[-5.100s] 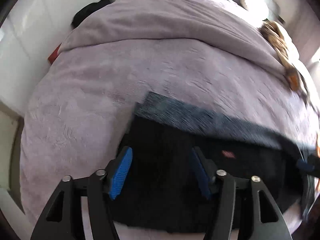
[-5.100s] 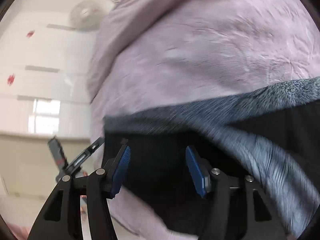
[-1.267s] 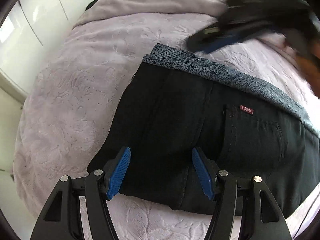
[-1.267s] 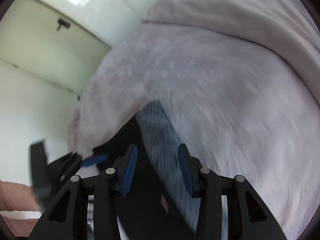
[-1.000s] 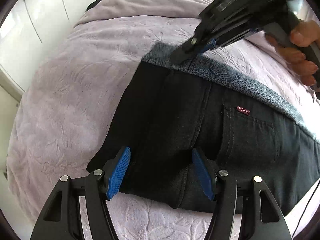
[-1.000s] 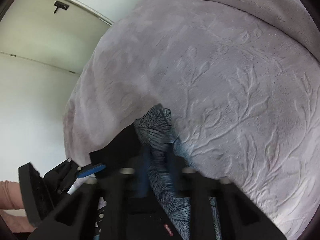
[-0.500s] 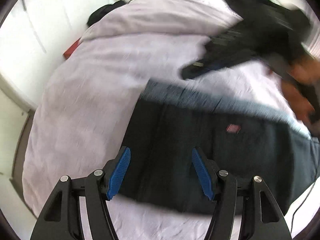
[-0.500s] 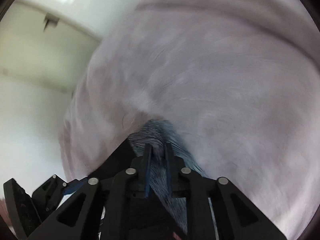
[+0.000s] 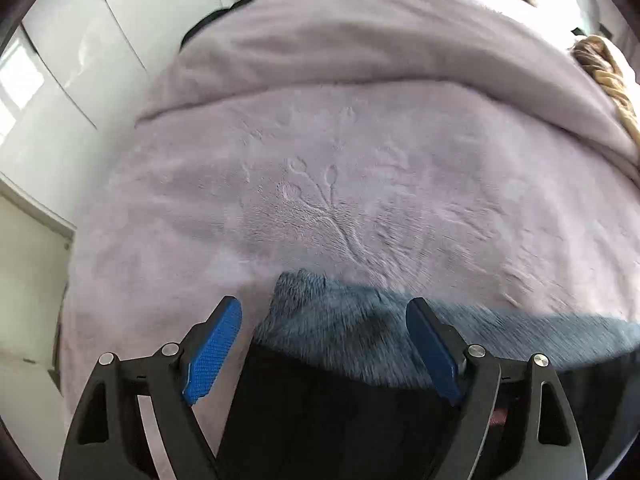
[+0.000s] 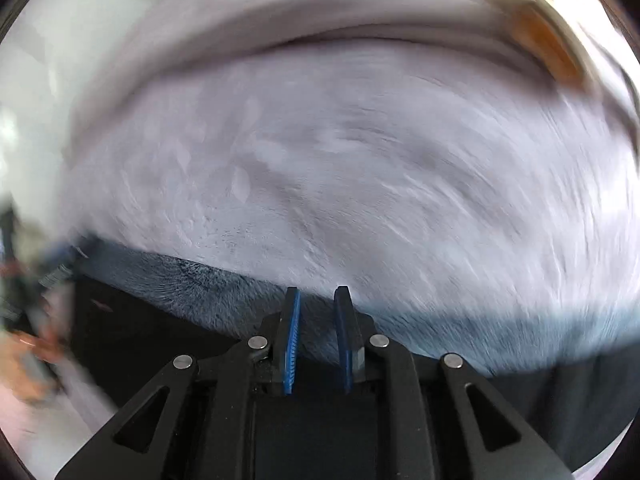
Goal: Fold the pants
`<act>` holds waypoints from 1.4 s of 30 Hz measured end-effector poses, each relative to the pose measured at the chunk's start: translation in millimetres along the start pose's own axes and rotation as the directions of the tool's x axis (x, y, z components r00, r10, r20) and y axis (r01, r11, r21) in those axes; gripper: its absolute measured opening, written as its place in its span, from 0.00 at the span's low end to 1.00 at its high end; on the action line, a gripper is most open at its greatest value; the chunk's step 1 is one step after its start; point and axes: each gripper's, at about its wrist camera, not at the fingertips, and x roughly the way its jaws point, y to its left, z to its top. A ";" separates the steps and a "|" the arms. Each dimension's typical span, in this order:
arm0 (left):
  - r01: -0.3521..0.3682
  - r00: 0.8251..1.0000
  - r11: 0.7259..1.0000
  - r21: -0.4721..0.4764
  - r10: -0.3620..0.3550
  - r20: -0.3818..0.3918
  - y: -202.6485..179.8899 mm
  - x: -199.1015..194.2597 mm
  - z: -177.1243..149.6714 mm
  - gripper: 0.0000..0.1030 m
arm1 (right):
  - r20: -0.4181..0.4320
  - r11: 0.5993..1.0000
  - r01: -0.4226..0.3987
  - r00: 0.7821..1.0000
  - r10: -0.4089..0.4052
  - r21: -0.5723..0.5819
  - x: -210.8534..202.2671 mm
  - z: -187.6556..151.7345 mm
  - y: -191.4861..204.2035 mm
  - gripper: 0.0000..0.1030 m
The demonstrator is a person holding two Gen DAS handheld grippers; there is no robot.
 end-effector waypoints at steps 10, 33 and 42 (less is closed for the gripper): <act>0.098 0.988 0.983 0.154 -0.077 -0.137 -83.6 -24.0 -102.7 0.84 | -0.026 0.847 -0.241 0.957 0.288 0.475 -37.0 -172.0 -85.5 0.46; 0.052 0.996 0.958 0.282 -0.030 -0.080 -135.4 -80.8 -87.3 0.88 | 0.270 0.766 -0.328 0.940 0.208 0.553 -109.5 -188.7 -178.0 0.18; 0.205 0.974 0.921 0.330 -0.160 -0.159 -272.2 -82.8 -105.3 0.88 | 0.386 0.578 -0.250 0.914 -0.124 0.777 -170.7 -188.2 -350.8 0.37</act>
